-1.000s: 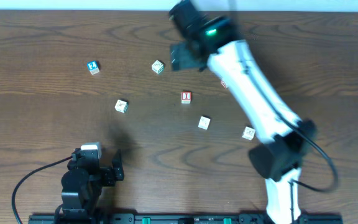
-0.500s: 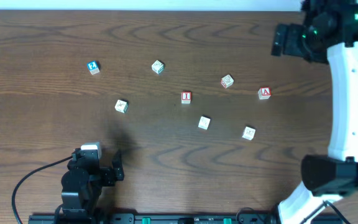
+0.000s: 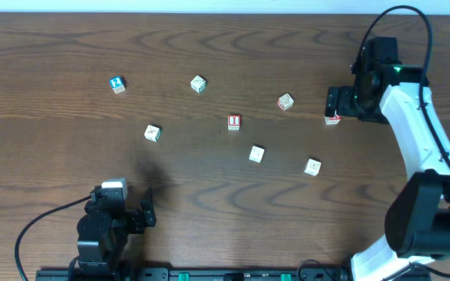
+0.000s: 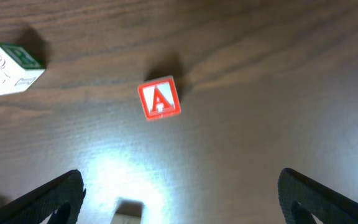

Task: Spell out Ai2
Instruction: 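Move the right gripper to the red 'A' block and grasp it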

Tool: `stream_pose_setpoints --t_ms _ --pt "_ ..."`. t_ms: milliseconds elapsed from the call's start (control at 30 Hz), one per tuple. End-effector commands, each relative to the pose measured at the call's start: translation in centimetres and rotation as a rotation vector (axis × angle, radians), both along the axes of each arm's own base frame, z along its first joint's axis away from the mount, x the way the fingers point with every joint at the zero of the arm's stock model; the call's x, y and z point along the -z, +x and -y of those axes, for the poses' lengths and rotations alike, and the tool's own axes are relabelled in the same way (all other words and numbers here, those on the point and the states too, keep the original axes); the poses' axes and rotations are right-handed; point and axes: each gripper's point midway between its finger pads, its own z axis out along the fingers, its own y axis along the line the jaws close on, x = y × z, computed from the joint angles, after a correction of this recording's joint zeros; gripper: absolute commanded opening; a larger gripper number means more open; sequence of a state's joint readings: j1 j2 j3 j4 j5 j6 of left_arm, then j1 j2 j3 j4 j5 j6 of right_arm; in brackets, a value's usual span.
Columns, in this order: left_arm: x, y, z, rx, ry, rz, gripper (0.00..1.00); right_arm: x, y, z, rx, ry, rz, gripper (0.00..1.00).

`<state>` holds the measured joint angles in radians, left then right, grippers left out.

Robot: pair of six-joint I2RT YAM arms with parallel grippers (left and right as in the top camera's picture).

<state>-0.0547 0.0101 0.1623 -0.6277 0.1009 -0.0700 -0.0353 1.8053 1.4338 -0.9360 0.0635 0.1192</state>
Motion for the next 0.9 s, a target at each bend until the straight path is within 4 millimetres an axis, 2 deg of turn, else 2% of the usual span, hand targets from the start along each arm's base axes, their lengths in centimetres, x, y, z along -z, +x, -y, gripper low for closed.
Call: stream_pose_setpoints --t_ms 0,100,333,533,800,867 --pt "0.1 0.0 -0.1 0.002 0.01 0.001 0.95 2.1 0.1 0.4 -0.052 -0.026 -0.041 0.99" --pt "0.1 0.0 -0.1 0.002 0.009 0.001 0.96 4.4 0.6 -0.7 -0.147 0.02 -0.075 0.95" --pt "0.1 0.0 -0.1 0.002 0.009 0.002 0.95 9.1 0.4 -0.8 -0.236 0.018 -0.172 0.95" --pt "0.1 0.0 -0.1 0.002 0.009 0.001 0.95 9.9 1.1 -1.0 -0.278 0.02 -0.153 0.93" --pt "0.1 0.0 -0.1 0.002 0.009 0.001 0.95 9.8 2.0 -0.8 -0.277 0.011 -0.118 0.76" --pt "0.1 0.0 -0.1 0.002 0.009 0.001 0.95 9.8 2.1 -0.8 -0.277 0.01 -0.112 0.68"
